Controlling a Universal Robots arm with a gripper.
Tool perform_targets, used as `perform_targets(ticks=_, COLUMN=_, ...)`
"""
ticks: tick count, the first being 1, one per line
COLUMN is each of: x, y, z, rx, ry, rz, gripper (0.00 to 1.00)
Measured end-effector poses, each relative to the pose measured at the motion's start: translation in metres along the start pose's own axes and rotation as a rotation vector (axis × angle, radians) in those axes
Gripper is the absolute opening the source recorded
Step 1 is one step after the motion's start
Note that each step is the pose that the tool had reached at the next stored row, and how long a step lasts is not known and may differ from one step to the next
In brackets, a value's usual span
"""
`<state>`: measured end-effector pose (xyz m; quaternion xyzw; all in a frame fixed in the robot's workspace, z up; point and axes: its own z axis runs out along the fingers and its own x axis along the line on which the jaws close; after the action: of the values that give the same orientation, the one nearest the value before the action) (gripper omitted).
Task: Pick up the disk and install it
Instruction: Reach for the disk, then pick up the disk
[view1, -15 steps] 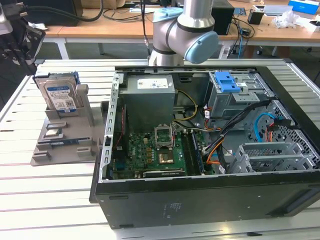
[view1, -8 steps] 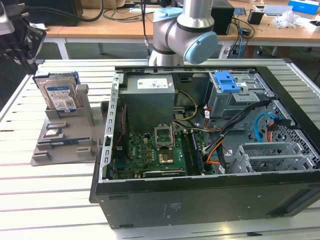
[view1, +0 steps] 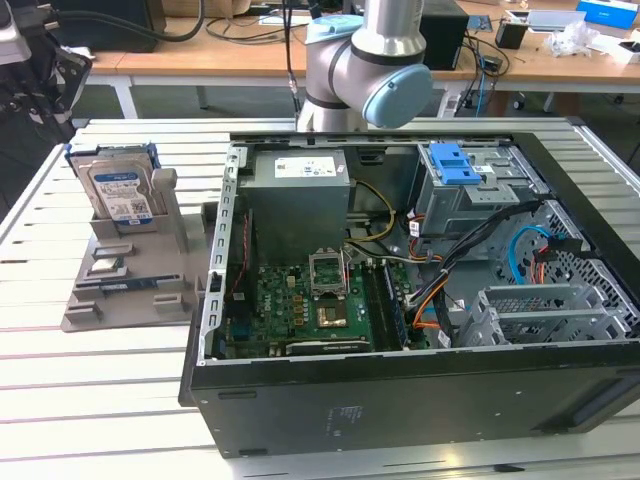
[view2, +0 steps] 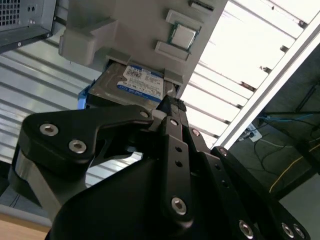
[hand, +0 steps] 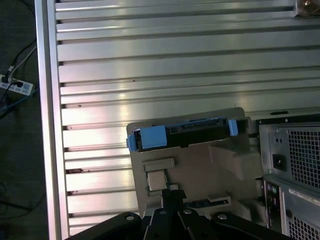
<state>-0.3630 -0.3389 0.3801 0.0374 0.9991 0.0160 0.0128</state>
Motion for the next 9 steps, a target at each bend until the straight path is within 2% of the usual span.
perform_targets(ticks=9, x=0.0003, y=0.0000, z=0.0002, rx=0.0001, ry=0.0001, rz=0.000, gripper=0.11)
